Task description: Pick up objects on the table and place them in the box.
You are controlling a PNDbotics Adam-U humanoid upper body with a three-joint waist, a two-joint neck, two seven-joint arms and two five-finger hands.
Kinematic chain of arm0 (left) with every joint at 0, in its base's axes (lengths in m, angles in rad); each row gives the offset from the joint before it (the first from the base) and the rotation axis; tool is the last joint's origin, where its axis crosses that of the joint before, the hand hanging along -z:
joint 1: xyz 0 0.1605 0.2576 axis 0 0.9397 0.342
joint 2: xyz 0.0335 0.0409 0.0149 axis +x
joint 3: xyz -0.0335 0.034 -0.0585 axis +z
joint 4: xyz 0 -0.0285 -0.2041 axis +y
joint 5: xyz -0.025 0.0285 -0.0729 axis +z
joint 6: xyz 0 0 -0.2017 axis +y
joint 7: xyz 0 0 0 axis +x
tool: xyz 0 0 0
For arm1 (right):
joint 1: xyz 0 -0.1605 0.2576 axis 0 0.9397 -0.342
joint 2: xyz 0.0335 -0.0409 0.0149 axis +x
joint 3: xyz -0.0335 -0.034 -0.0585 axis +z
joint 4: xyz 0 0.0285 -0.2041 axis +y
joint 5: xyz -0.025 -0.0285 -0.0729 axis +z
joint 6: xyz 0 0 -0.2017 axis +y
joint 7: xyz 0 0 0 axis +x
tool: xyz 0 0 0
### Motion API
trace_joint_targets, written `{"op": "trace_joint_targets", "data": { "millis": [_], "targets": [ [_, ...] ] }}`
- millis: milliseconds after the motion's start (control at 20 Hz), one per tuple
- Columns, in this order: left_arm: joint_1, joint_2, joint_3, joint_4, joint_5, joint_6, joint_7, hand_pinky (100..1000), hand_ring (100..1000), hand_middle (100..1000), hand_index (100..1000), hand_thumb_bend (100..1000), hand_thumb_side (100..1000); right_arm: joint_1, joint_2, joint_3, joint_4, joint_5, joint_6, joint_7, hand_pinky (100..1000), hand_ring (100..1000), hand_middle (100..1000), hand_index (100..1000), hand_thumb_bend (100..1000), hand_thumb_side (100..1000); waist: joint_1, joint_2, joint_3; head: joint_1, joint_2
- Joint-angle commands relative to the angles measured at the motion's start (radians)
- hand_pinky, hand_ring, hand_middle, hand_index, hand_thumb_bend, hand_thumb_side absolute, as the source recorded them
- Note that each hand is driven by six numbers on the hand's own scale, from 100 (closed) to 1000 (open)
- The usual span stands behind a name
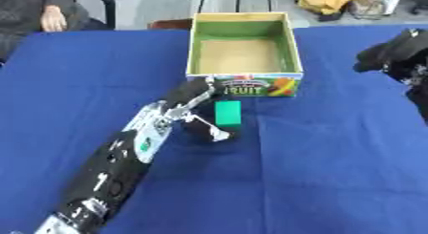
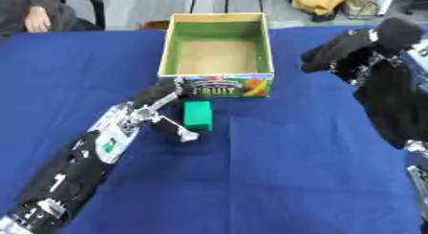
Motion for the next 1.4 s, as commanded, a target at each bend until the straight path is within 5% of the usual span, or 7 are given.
{"op": "trace_joint_targets", "data": {
  "millis": [50, 500, 900, 1200, 1300, 1350, 1400],
  "targets": [
    [-0.037, 0.064, 0.017, -0.069, 0.076, 0.021, -0.024, 278, 328, 162, 351, 154, 131, -0.014, -0.014, -0.003, -0.021, -0.006, -0.001, 0.003, 716, 711, 551, 602, 100, 881, 0.001, -0.016, -0.004, -0.002, -0.015],
    [-0.112, 0.173, 0.064, -0.067, 0.206, 0.1, -0.017, 292, 342, 177, 364, 133, 137, -0.035, -0.016, 0.002, -0.021, -0.016, -0.018, 0.012, 736, 710, 552, 602, 100, 874, 0.026, 0.003, -0.067, 0.016, -0.041],
    [-0.175, 0.228, 0.138, 0.083, 0.186, 0.138, 0.07, 314, 362, 197, 383, 114, 159, -0.067, -0.016, 0.017, -0.021, -0.027, -0.035, 0.042, 723, 710, 550, 600, 100, 877, 0.074, 0.035, -0.198, 0.083, -0.107],
    [-0.194, 0.278, 0.195, 0.157, 0.138, 0.16, 0.158, 397, 438, 294, 472, 130, 187, -0.09, -0.01, 0.028, -0.021, -0.026, -0.031, 0.055, 720, 711, 548, 599, 100, 885, 0.124, 0.052, -0.315, 0.149, -0.166],
    [-0.196, 0.3, 0.219, 0.177, 0.122, 0.178, 0.199, 464, 493, 364, 537, 274, 245, -0.093, -0.01, 0.03, -0.021, -0.023, -0.029, 0.058, 720, 711, 547, 598, 100, 889, 0.141, 0.058, -0.346, 0.167, -0.187],
    [-0.196, 0.308, 0.227, 0.185, 0.113, 0.186, 0.217, 562, 580, 464, 639, 577, 372, -0.094, -0.011, 0.03, -0.021, -0.021, -0.028, 0.059, 720, 711, 547, 598, 100, 891, 0.148, 0.061, -0.356, 0.173, -0.194],
    [-0.194, 0.318, 0.234, 0.189, 0.101, 0.194, 0.234, 583, 599, 483, 663, 635, 397, -0.095, -0.012, 0.031, -0.021, -0.019, -0.028, 0.06, 720, 711, 547, 598, 100, 892, 0.155, 0.064, -0.364, 0.178, -0.2]
  ]
}}
